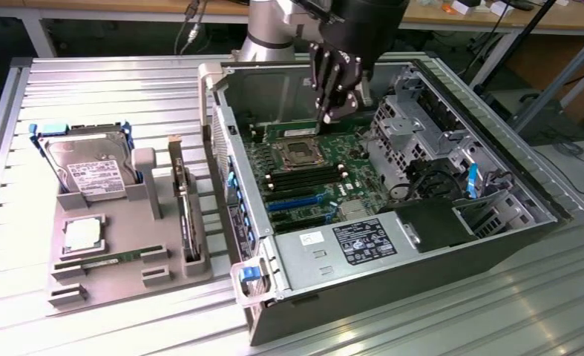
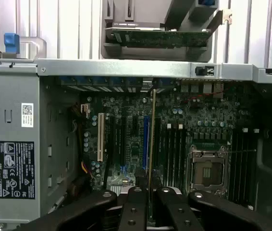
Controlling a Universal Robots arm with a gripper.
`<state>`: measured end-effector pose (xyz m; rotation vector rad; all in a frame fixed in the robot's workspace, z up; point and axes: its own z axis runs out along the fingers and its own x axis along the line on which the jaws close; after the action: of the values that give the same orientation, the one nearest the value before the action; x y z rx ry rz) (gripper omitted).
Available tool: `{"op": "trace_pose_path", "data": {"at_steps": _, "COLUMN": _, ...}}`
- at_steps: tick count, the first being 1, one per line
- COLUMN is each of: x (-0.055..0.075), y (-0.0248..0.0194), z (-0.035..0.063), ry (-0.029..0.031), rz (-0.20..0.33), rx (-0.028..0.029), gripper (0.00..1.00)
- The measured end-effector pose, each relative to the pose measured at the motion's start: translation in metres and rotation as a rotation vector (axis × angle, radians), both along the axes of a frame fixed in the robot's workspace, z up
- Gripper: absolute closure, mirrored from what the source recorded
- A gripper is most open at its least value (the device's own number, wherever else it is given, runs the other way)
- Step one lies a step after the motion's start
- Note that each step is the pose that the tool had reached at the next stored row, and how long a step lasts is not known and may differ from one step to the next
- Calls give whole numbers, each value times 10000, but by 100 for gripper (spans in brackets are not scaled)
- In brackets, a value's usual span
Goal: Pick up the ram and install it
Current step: 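Pick up the ram and move it above insertion slot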
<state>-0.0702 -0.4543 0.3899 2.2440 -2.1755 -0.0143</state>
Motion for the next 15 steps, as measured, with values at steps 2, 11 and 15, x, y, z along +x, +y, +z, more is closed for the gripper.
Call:
{"op": "trace_pose_path", "data": {"at_steps": 2, "x": 180, "y": 42, "z": -6, "ry": -1, "rz": 1, "rx": 0, "gripper": 86}}
{"op": "trace_pose_path", "data": {"at_steps": 11, "x": 468, "y": 428, "z": -25, "ry": -2, "rz": 1, "rx": -26, "gripper": 86}}
{"op": "trace_pose_path", "data": {"at_steps": 15, "x": 468, "y": 429, "z": -25, "ry": -3, "rz": 1, "rx": -27, "gripper": 86}}
